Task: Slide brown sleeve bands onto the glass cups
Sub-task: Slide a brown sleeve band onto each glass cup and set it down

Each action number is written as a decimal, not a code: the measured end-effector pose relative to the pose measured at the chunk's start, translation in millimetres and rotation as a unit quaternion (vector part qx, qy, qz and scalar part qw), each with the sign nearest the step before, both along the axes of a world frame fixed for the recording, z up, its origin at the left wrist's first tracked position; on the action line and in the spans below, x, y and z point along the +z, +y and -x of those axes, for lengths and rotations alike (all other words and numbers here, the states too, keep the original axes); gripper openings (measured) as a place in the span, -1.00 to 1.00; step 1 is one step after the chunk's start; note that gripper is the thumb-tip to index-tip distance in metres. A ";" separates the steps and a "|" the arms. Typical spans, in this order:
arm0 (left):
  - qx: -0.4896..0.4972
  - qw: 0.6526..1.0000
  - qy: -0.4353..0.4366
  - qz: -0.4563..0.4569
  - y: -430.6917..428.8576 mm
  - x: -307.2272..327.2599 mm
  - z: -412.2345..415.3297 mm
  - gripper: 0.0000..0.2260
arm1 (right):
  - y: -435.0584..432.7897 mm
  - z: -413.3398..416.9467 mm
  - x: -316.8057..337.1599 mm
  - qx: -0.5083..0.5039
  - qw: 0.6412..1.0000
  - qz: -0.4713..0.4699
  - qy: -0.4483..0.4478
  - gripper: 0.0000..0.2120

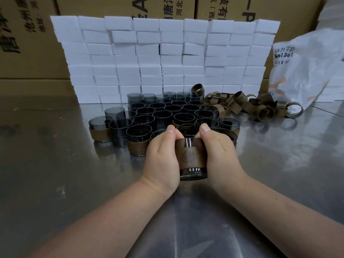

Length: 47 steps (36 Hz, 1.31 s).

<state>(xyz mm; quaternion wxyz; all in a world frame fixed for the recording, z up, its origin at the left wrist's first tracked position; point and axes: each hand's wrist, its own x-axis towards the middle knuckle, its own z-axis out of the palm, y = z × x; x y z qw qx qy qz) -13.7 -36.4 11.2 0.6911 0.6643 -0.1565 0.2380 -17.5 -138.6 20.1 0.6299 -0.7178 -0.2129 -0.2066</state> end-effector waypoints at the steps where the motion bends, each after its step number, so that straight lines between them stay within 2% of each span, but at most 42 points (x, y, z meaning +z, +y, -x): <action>1: 0.015 0.999 -0.028 -0.018 1.2 0.1 0.3 -0.61 | -0.7 -0.2 -0.2 -0.004 1.000 0.014 -0.022 -0.45; 4: 0.076 0.988 -0.098 -0.091 5.6 -0.8 1.6 -0.61 | -3.7 0.1 0.1 -0.029 0.994 0.075 -0.080 -0.52; 8: 0.149 0.972 -0.134 -0.119 10.6 0.5 -0.6 -0.67 | -7.5 0.2 3.5 -0.036 0.995 0.078 -0.050 -0.88; 13: 0.177 0.970 -0.122 -0.108 11.2 -0.5 -6.2 -0.70 | -7.1 -0.7 -0.7 -0.009 0.991 0.131 -0.025 -0.64; 16: 0.160 0.973 -0.116 -0.116 11.0 -0.7 -6.2 -0.70 | -6.2 -2.8 -1.5 0.013 0.990 0.140 -0.014 -0.61; 19: 0.133 0.978 -0.087 -0.136 13.3 0.3 -7.4 -0.79 | -7.1 -5.8 -3.2 0.011 0.988 0.153 -0.004 -0.61; 23: 0.128 0.970 -0.089 -0.189 14.3 1.3 -7.4 -0.69 | -7.7 -8.4 -3.9 0.007 0.987 0.160 0.012 -0.52; 26: 0.129 0.964 -0.105 -0.207 15.4 2.8 -7.1 -0.70 | -7.5 -7.8 -4.5 0.006 0.988 0.156 0.010 -0.47; 32: 0.157 0.939 -0.089 -0.294 16.0 1.2 -9.4 -0.70 | -5.3 -6.8 -4.8 -0.044 0.993 0.112 -0.017 -0.73; 39: 0.124 0.944 -0.064 -0.300 13.7 1.7 -6.4 -0.57 | -5.1 -10.6 -5.6 -0.085 0.990 0.085 -0.074 -0.72; 47: 0.163 0.925 -0.079 -0.335 12.1 3.3 -3.2 -0.44 | -7.6 -11.2 -5.8 -0.091 0.988 0.076 -0.096 -0.67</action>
